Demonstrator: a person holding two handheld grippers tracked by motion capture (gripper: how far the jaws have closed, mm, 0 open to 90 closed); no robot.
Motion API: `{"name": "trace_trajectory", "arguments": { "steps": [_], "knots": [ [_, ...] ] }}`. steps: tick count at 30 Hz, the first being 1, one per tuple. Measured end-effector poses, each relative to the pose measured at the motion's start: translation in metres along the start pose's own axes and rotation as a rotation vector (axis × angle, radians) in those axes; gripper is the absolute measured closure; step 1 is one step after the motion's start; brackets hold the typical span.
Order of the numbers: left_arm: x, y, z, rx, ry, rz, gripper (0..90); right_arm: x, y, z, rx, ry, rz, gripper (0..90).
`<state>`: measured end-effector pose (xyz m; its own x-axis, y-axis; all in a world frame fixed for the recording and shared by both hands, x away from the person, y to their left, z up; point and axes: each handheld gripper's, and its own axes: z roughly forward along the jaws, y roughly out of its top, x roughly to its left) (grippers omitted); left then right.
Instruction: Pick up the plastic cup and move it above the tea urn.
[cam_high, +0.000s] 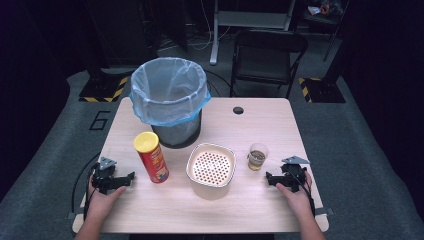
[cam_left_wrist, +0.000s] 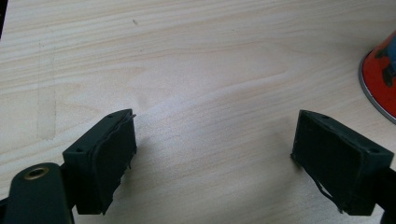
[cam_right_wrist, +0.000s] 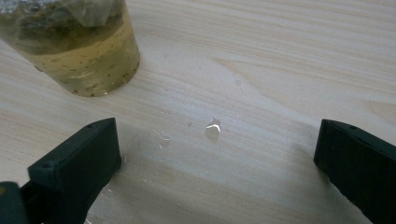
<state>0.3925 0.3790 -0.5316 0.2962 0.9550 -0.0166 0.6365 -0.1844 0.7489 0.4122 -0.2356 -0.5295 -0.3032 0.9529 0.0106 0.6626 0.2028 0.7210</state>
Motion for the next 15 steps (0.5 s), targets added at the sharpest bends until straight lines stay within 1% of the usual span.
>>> {"name": "trace_trajectory", "arguments": {
  "steps": [13, 14, 15],
  "knots": [
    [-0.0004, 0.0, 0.0003, -0.004, 0.003, -0.004, 13.0, 0.0002, 0.0001, 0.0001, 0.0, -0.001, 0.0, 0.0],
    [-0.0005, -0.0001, 0.0002, -0.004, 0.004, -0.003, 13.0, 0.0002, 0.0, 0.0, 0.0, 0.0, 0.0, 0.7],
    [-0.0003, 0.0, 0.0001, -0.003, 0.007, 0.001, 13.1, 0.0004, -0.0003, -0.0005, -0.004, -0.001, -0.001, 3.6]
  ]
}}
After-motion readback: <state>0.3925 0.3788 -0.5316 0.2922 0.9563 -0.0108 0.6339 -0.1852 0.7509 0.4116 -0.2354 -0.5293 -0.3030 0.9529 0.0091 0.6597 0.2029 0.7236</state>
